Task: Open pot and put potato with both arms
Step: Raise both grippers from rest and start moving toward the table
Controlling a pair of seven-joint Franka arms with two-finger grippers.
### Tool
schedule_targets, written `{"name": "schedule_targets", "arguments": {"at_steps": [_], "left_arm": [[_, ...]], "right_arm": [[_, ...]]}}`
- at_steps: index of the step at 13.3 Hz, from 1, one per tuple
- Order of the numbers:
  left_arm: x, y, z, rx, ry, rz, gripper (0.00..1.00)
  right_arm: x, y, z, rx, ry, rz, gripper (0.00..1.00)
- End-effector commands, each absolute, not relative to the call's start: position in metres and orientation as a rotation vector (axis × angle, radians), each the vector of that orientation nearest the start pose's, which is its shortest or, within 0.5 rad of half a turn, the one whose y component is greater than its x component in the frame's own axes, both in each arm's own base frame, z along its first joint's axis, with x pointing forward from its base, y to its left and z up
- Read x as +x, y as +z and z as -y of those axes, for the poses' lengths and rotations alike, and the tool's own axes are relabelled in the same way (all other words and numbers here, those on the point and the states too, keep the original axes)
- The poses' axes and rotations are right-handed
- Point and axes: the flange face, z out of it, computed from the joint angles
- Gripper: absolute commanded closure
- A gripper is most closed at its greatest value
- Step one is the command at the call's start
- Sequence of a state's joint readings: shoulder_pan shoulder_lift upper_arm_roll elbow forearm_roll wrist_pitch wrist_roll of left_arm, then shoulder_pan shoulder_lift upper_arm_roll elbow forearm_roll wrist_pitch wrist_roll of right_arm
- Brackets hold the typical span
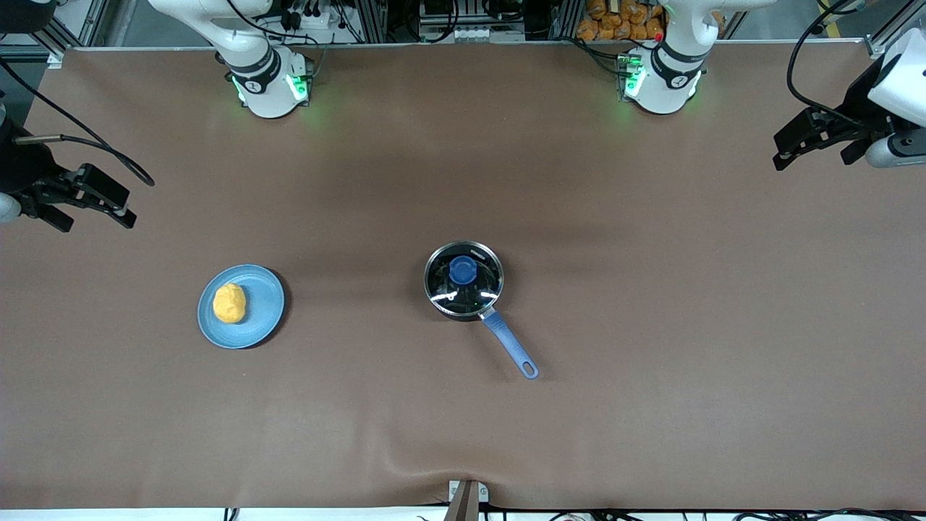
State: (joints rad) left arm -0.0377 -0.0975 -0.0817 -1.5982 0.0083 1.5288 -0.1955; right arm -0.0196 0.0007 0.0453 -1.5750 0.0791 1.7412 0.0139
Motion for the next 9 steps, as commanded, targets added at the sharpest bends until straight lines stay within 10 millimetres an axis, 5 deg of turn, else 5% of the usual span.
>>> {"name": "schedule_targets", "arguments": {"at_steps": [1,9], "left_arm": [[0.511,0.666,0.062,-3.141,-0.033,0.106,0.0],[0.512,0.667,0.06,-3.141,-0.006,0.105,0.0]], "right_arm": [[0.574,0.643,-0.016,-3.079,-0.253,0.034,0.0],[0.563,0.637,0.007,-3.197,-0.12,0.098,0.0]]}}
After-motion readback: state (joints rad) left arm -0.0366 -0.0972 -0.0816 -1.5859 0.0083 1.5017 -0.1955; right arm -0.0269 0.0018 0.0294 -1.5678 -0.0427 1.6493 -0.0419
